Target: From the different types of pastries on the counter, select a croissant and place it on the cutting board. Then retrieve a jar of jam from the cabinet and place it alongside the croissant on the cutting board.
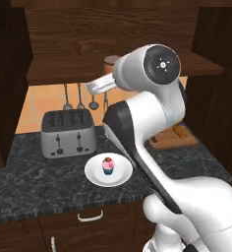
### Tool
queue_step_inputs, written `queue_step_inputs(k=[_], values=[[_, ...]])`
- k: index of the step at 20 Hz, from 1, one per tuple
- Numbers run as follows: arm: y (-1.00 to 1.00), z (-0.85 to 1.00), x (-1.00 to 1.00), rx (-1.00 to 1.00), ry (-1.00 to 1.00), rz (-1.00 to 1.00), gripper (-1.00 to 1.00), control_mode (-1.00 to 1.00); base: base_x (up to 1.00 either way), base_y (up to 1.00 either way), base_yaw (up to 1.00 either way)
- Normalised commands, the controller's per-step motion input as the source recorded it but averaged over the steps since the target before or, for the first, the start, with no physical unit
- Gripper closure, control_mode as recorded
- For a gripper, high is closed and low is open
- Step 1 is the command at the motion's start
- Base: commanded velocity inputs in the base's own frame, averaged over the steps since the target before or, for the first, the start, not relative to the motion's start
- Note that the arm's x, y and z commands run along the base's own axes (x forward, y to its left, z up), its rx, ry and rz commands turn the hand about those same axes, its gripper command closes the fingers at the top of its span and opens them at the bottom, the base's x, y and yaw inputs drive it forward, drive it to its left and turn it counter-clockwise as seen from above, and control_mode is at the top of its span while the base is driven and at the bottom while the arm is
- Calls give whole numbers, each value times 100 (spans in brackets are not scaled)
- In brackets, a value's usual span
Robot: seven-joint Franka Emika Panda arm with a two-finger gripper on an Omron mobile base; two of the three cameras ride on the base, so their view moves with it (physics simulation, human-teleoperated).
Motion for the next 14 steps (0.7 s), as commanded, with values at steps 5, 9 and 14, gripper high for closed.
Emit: queue_step_inputs(k=[5, 9, 14], values=[[-46, -18, -93, 8, -4, -51, 100, -100, 0, 0, 0], [-51, -14, -91, 7, -4, -48, 100, -100, 0, 0, 0], [-39, -5, -80, 1, -13, -35, 100, -100, 0, 0, 0]])
